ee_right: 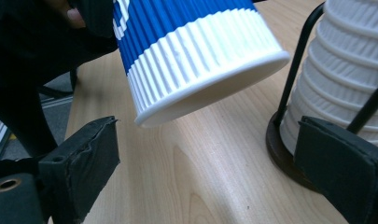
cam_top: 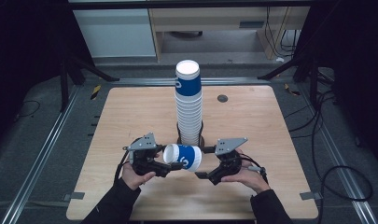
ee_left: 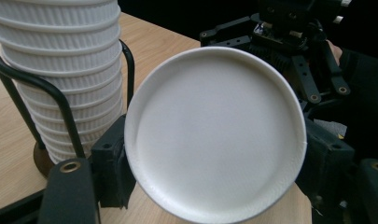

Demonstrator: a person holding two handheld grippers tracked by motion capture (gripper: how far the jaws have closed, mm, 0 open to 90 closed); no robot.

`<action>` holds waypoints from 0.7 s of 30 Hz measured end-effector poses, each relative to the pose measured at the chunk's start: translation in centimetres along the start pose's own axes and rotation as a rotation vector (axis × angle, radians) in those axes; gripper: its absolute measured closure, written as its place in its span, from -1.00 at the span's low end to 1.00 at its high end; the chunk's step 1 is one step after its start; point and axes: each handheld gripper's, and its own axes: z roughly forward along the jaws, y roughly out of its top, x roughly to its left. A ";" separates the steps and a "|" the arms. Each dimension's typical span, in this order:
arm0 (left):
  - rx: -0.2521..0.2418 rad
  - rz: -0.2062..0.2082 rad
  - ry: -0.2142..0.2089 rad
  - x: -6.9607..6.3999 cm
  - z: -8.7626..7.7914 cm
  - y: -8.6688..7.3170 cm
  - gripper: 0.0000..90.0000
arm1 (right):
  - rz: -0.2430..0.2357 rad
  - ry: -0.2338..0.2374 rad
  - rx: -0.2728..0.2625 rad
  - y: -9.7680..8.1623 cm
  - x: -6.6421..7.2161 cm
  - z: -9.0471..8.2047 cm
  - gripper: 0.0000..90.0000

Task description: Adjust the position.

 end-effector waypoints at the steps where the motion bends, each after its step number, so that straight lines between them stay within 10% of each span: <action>1: -0.002 0.002 -0.002 -0.1 0.0 0.0 -0.43 | 0.001 0.005 0.001 0.0 0.0 0.1 -0.85; 21: 0.017 0.029 -0.116 -1.4 1.2 0.0 -0.43 | 0.002 0.116 -0.043 0.0 0.7 1.2 -0.85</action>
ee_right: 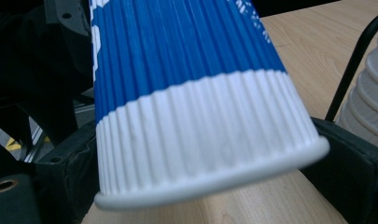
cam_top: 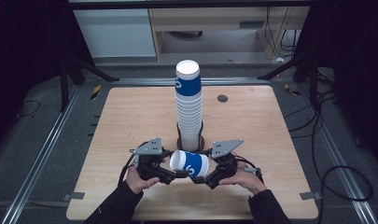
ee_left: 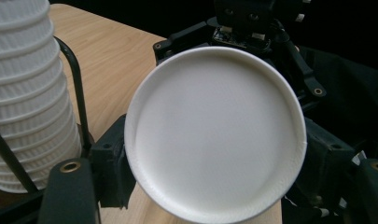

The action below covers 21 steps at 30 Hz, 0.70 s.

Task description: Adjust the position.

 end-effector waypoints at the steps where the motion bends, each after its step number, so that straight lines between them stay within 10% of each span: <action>1: 0.002 0.001 -0.002 0.0 0.0 0.0 -0.43 | -0.002 0.003 0.000 0.0 0.0 0.0 -0.84; 21: 0.010 -0.032 -0.003 0.4 -0.4 0.2 -0.50 | -0.005 0.026 -0.034 -0.1 -0.1 -0.4 -0.64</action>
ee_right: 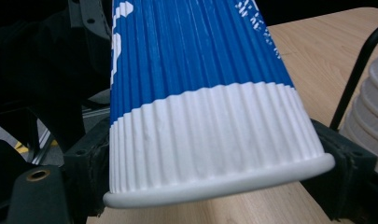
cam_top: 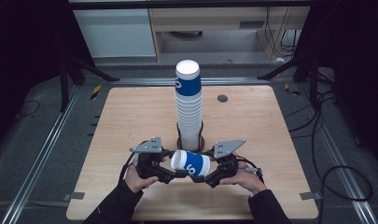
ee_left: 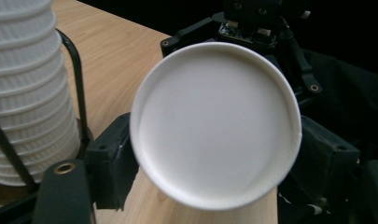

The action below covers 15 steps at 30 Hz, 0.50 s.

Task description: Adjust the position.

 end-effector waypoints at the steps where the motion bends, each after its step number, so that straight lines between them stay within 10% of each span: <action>1: -0.002 -0.001 0.001 0.0 -0.1 0.1 -0.52 | -0.001 -0.003 -0.001 0.0 0.0 -0.2 -0.64; 15: 0.169 0.027 0.034 0.7 -0.3 -0.3 -0.64 | -0.068 -0.093 0.136 -0.1 -0.2 -1.1 -0.65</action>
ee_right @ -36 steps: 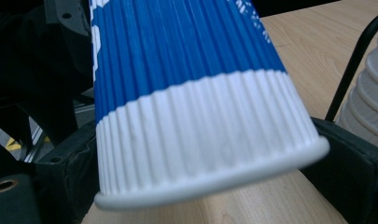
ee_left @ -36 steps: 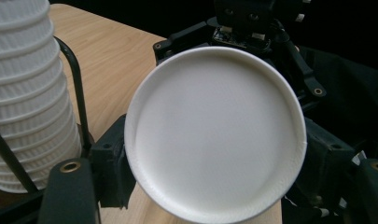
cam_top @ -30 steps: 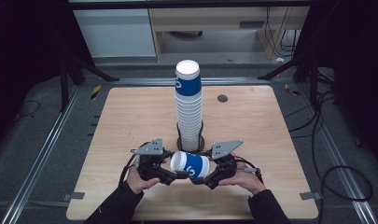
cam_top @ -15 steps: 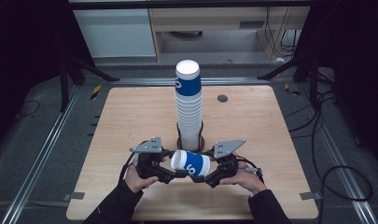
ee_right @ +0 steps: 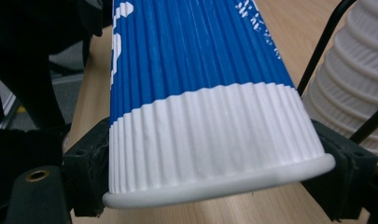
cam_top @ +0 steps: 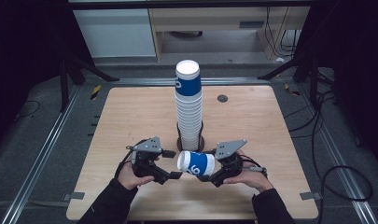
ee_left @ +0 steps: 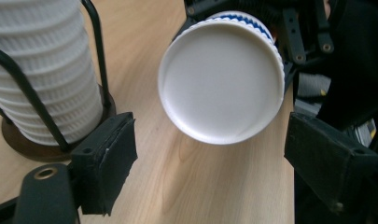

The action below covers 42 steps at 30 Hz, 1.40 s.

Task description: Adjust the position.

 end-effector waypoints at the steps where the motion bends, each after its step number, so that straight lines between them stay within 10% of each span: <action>1: 0.019 0.005 -0.002 -0.1 0.2 0.0 -0.65 | -0.006 0.001 0.013 0.0 0.1 0.1 -0.65; 12: 0.202 0.049 -0.021 -0.4 2.6 -0.6 -0.67 | -0.077 0.027 0.152 -0.2 0.9 2.3 -0.65; 24: 0.289 0.081 -0.048 -0.7 3.8 -0.9 -0.53 | -0.119 0.054 0.221 0.0 1.7 3.7 -0.65; 42: 0.231 0.075 -0.019 -0.1 2.3 -0.9 -0.41 | -0.071 0.024 0.123 0.6 1.1 2.2 -0.83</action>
